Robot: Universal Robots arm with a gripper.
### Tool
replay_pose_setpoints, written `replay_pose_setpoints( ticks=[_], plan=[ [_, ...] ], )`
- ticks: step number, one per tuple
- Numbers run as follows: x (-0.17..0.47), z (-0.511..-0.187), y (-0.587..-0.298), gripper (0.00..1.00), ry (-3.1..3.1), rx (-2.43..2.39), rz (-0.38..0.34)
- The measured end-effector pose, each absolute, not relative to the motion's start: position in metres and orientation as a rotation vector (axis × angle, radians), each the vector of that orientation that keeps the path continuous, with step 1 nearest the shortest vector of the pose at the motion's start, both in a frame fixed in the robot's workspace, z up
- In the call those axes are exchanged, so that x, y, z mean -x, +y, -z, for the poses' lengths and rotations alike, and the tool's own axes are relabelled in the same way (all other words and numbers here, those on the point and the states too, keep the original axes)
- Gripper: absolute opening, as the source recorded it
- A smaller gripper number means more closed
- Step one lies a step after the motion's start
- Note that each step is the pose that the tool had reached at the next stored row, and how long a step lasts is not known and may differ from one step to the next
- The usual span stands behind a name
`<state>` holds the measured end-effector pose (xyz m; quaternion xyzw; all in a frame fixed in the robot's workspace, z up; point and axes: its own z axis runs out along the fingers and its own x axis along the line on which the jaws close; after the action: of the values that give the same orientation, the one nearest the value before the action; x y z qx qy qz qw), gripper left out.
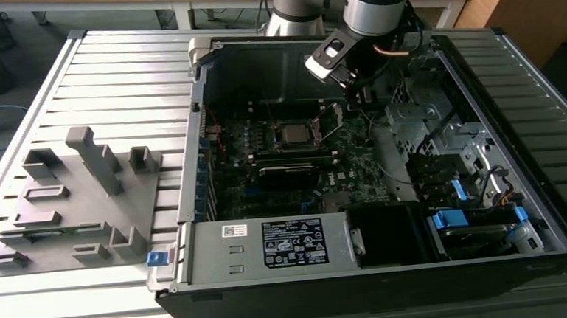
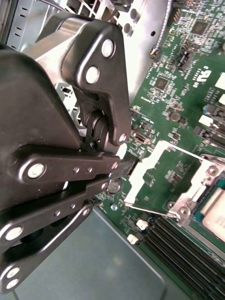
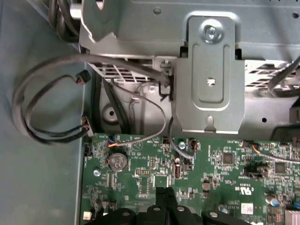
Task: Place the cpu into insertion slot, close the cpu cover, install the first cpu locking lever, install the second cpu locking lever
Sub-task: 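Close the cpu cover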
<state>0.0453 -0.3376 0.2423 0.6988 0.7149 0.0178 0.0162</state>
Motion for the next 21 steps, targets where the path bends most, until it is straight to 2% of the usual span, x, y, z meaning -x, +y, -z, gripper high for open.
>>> replay_pose_setpoints(
  ticks=[21],
  plan=[
    [0.010,-0.241,-0.338,0.11,2.209,-2.187,-0.057]
  ],
)
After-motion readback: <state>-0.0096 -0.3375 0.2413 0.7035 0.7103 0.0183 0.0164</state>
